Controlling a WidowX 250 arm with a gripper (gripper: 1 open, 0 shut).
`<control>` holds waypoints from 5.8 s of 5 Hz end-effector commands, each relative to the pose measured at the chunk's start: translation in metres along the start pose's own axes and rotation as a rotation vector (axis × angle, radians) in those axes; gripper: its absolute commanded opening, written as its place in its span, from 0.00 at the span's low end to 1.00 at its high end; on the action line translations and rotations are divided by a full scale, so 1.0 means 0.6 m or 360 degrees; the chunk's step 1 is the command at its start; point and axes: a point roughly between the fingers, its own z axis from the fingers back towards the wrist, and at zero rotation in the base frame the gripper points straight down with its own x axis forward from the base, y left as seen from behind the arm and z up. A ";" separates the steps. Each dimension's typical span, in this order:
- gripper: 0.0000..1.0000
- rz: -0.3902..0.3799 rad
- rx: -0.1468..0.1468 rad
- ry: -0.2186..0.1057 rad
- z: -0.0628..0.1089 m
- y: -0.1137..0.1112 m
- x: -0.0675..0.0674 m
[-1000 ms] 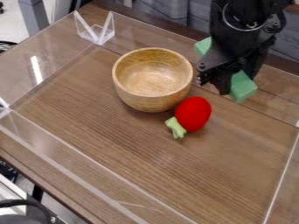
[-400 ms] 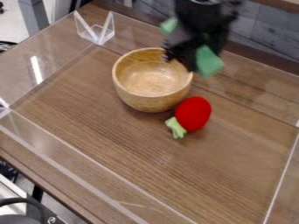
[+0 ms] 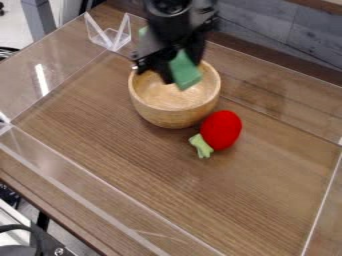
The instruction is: Put the green stick in the brown bowl
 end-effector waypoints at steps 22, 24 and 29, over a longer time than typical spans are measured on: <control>1.00 -0.0549 -0.0210 -0.0131 -0.047 -0.074 0.020; 1.00 -0.0568 -0.0262 -0.0102 0.009 -0.104 0.059; 1.00 -0.0721 -0.0204 -0.0081 -0.011 -0.043 0.101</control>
